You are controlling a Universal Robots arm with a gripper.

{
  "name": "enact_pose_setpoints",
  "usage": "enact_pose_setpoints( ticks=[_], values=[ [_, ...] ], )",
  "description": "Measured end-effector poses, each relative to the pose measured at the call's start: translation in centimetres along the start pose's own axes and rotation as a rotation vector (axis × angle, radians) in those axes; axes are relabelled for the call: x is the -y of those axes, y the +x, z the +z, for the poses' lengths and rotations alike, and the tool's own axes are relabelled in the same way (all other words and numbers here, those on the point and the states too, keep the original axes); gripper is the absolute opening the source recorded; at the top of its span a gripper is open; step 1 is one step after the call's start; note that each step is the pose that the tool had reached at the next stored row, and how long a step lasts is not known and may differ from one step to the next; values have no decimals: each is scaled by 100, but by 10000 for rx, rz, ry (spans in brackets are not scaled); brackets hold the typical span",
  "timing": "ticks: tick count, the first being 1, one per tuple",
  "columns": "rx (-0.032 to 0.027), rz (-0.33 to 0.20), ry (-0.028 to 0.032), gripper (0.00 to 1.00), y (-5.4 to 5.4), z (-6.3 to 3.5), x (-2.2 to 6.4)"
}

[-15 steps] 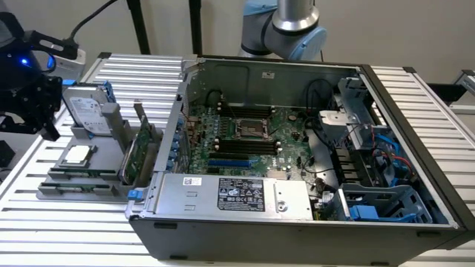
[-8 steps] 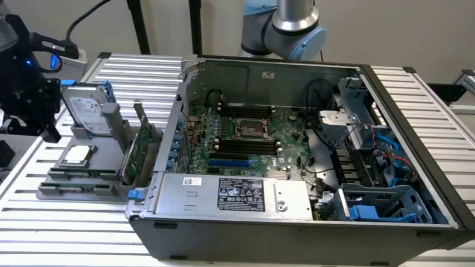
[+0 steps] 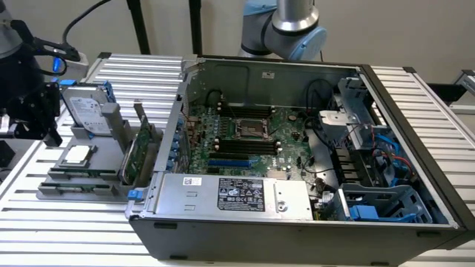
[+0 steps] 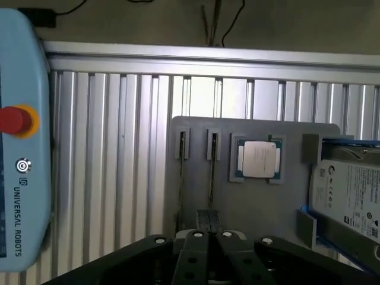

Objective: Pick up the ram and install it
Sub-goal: 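Pick up the ram and move it above insertion slot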

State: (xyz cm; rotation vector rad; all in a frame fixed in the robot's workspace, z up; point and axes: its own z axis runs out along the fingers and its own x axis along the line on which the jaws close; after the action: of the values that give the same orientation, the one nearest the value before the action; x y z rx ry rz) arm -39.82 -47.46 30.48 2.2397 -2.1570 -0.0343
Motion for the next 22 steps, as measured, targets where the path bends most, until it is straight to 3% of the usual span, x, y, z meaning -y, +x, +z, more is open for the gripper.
enact_pose_setpoints(
  ticks=[6,7,22],
  values=[
    [-5,-111,29,0,115,69,3],
    [-6,-119,31,100,134,82,7],
    [-6,-148,34,100,179,346,76]
  ],
)
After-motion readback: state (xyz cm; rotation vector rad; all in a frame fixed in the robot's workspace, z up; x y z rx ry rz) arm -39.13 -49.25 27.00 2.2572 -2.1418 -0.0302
